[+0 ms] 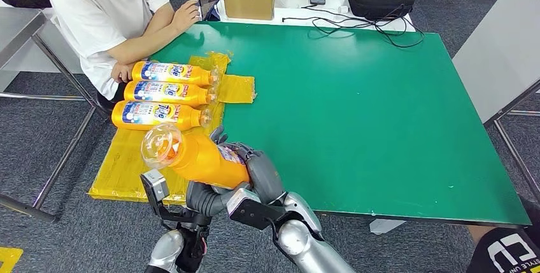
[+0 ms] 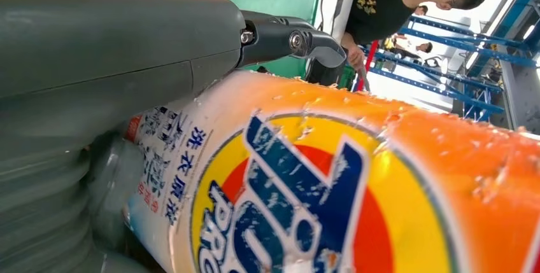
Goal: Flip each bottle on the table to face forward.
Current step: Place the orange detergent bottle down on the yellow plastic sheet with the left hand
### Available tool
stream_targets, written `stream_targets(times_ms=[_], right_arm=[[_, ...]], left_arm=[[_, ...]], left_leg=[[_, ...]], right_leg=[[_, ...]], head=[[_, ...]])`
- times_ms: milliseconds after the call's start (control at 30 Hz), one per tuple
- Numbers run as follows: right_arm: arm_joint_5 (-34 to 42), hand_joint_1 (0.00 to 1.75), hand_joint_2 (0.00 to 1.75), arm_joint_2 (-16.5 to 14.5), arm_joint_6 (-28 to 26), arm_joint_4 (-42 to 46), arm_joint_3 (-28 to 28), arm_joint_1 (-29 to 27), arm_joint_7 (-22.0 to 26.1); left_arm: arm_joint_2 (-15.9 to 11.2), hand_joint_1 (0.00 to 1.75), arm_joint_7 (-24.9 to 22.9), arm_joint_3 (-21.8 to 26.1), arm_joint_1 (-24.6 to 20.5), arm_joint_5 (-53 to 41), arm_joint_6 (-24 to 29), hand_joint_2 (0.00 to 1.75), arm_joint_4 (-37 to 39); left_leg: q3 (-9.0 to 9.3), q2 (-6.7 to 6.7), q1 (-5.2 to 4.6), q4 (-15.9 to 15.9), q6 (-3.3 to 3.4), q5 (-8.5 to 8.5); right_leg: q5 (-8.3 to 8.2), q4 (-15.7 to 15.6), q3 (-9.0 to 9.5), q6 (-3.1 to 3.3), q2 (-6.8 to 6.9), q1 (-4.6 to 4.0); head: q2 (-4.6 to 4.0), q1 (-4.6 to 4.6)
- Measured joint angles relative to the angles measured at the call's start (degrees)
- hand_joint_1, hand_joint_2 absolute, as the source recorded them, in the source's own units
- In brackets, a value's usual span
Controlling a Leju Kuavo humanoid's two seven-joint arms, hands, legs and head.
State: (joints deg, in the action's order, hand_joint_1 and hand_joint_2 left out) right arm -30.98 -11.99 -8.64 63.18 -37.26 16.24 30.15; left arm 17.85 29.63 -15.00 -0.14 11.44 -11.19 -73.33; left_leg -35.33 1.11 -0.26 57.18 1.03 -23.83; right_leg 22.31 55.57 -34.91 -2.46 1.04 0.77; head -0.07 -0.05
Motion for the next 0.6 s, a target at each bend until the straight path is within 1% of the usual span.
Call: stream_targets(times_ms=[133, 267, 300, 400, 433, 500, 533, 567, 600], right_arm=[[-0.7, 1.75, 1.75, 0.0, -0.4, -2.0, -0.4, 0.7, 0.3], [-1.2, 1.75, 1.75, -0.1, -0.4, -3.0, -0.5, 0.8, 0.4], [-1.3, 1.75, 1.75, -0.2, -0.4, -3.3, -0.5, 0.8, 0.4], [-2.1, 1.75, 1.75, -0.5, -0.4, -4.2, -0.8, 0.8, 0.3], [-2.6, 1.75, 1.75, -0.7, -0.7, -4.6, -0.9, 0.8, 0.1], [-3.8, 1.74, 1.75, -0.9, -1.8, -5.2, -1.4, 0.8, -0.5], [-4.3, 1.71, 1.75, -0.9, -2.3, -5.6, -1.6, 0.8, -0.8], [-4.7, 1.56, 1.75, -1.0, -2.6, -5.8, -1.7, 0.8, -1.0], [-4.8, 1.13, 1.75, -1.0, -2.8, -6.0, -1.8, 0.8, -1.1]], left_arm=[[0.0, 0.00, 0.0, 0.1, 0.4, 0.9, -0.4, 1.75, -0.5], [-0.1, 0.00, -0.9, 0.5, 0.9, 3.1, -1.9, 1.75, -0.8], [-0.2, 0.03, -1.0, 0.7, 1.0, 3.1, -2.0, 1.75, -0.9], [-0.2, 1.27, -1.4, 1.1, 0.9, 3.3, -1.2, 1.75, -0.9], [-0.2, 1.64, -1.9, 1.2, 0.8, 3.6, -0.6, 1.75, -0.9], [-0.2, 1.69, -3.1, 1.4, 0.6, 4.3, 0.9, 1.75, -0.9], [-0.1, 1.72, -3.5, 1.5, 0.6, 4.5, 1.4, 1.75, -0.9], [-0.1, 1.75, -3.8, 1.6, 0.6, 4.6, 1.8, 1.75, -0.9], [-0.1, 1.75, -3.9, 1.6, 0.6, 4.7, 2.0, 1.75, -0.9]], left_leg=[[0.00, 0.00, 0.00, 0.0, 0.00, -0.01], [0.00, 0.00, 0.00, 0.0, 0.00, -0.01], [0.00, 0.01, 0.01, 0.0, 0.00, -0.01], [0.01, 0.01, 0.01, 0.0, -0.01, 0.00], [0.01, 0.01, 0.01, 0.0, 0.00, 0.00], [0.01, 0.02, 0.01, 0.0, 0.00, 0.00], [0.00, 0.02, 0.01, 0.0, 0.00, 0.00], [0.00, 0.02, 0.00, 0.0, 0.00, 0.00], [0.00, 0.02, 0.00, 0.0, 0.00, 0.00]], right_leg=[[0.00, 0.0, -0.02, 0.00, -0.01, 0.00], [0.00, 0.0, -0.06, 0.00, -0.02, -0.01], [0.00, 0.0, -0.07, 0.00, -0.02, -0.01], [0.00, 0.0, -0.07, 0.00, -0.02, -0.01], [0.00, 0.0, -0.07, 0.00, -0.02, -0.01], [0.00, 0.0, -0.08, 0.00, -0.02, -0.01], [0.00, 0.0, -0.08, 0.00, -0.03, -0.01], [0.00, 0.0, -0.09, 0.00, -0.03, -0.01], [0.00, 0.0, -0.09, 0.00, -0.03, -0.01]], head=[[0.00, -0.01], [0.00, -0.01], [0.00, -0.01], [0.00, -0.01], [0.00, -0.01], [0.00, -0.01], [0.00, -0.01], [0.00, -0.01], [0.00, 0.00]])
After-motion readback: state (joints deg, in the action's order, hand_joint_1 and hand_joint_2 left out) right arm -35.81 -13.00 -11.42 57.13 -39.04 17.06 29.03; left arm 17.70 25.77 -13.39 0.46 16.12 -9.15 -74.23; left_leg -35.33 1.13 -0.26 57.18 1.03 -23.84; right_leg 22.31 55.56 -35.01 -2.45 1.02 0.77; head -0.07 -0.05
